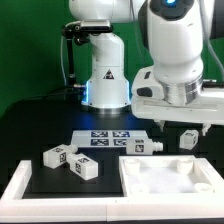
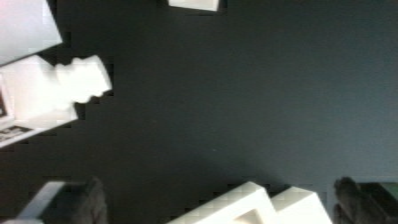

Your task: Assemble one leg

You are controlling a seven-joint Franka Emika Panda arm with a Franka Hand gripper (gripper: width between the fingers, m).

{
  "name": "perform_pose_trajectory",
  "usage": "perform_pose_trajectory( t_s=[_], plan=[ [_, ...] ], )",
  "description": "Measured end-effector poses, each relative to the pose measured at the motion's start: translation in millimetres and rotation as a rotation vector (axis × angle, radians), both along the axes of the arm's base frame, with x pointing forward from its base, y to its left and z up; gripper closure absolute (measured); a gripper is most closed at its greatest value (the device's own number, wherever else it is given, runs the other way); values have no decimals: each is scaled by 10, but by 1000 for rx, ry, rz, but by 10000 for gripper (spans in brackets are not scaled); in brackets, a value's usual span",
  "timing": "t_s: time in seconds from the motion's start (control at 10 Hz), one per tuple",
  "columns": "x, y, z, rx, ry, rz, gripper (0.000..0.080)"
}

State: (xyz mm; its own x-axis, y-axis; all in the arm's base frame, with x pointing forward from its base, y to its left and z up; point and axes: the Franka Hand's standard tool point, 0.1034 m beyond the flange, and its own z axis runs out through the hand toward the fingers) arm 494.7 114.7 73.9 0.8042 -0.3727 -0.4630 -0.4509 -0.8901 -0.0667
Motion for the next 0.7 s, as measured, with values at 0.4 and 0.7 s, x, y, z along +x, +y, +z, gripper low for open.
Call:
perform_pose_trajectory(
  t_s=[0.4, 0.7],
  plan=[
    [-211, 88, -72, 54, 89, -96, 150],
    [-434, 177, -185, 75, 185, -77, 150]
  ],
)
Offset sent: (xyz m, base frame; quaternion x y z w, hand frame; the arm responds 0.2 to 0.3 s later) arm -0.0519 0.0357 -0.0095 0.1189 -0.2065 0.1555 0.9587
